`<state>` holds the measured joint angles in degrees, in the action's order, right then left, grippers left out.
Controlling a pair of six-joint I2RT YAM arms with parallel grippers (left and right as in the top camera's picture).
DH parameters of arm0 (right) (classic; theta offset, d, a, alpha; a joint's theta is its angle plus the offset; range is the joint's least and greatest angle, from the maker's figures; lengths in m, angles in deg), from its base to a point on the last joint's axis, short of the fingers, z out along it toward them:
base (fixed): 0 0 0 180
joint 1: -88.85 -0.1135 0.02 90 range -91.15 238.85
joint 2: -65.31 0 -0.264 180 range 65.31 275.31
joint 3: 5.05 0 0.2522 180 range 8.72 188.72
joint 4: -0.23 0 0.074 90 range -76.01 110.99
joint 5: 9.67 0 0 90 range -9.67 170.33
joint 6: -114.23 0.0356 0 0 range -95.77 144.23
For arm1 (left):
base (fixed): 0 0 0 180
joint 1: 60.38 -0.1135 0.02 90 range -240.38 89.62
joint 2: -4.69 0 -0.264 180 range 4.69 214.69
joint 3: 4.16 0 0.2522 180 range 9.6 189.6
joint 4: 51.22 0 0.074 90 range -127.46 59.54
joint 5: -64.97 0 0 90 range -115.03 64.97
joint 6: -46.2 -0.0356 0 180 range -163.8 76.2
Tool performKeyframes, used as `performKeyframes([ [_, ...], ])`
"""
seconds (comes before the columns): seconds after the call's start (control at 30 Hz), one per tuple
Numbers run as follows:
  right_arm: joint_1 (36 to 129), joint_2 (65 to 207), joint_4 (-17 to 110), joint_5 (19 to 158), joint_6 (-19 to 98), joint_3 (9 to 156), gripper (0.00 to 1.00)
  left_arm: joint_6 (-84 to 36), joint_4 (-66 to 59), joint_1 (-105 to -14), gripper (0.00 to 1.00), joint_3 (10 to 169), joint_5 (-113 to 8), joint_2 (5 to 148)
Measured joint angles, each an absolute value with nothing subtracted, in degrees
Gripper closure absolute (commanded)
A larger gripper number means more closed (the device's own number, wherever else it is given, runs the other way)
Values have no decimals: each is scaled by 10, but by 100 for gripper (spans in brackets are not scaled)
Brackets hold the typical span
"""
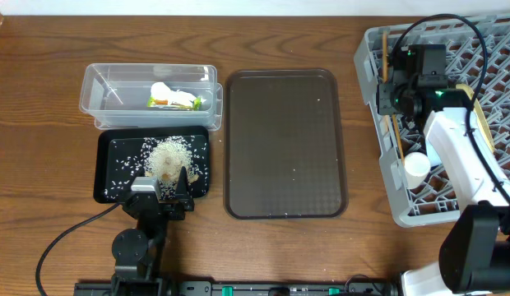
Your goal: Sort waste into correct bins and load items into the dishwasher rack
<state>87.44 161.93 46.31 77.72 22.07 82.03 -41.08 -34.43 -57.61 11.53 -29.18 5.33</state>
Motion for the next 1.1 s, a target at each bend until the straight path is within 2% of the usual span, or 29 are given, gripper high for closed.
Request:
performKeyframes([
  [0.07, 874, 1619, 463, 761, 221, 820, 97, -411, -344, -576, 9, 115, -292, 53],
  [0.2, 874, 1619, 468, 746, 222, 820, 98, -411, -344, -576, 9, 115, -292, 53],
  [0.3, 874, 1619, 469, 743, 226, 820, 92, -411, -344, -576, 10, 115, -292, 53],
  [0.47, 874, 1612, 490, 778, 236, 820, 68, -411, -344, -576, 9, 115, -292, 53],
  [0.67, 864, 1534, 509, 865, 254, 819, 62, -411, -344, -576, 10, 115, -292, 53],
  [0.8, 847, 1436, 537, 930, 265, 819, 50, -411, -344, -576, 10, 115, -292, 53],
  [0.83, 840, 1410, 546, 948, 267, 819, 44, -411, -344, -576, 9, 115, -292, 53],
  [0.87, 830, 1387, 555, 967, 268, 820, 35, -411, -344, -576, 9, 115, -292, 53],
  [0.9, 819, 1364, 565, 985, 269, 820, 5, -411, -344, -576, 9, 115, -292, 53],
  [0.93, 808, 1349, 573, 998, 271, 820, 1, -411, -344, -576, 9, 115, -292, 53],
  [1.1, 749, 1296, 613, 1050, 273, 820, 1, -411, -344, -576, 10, 115, -292, 53],
])
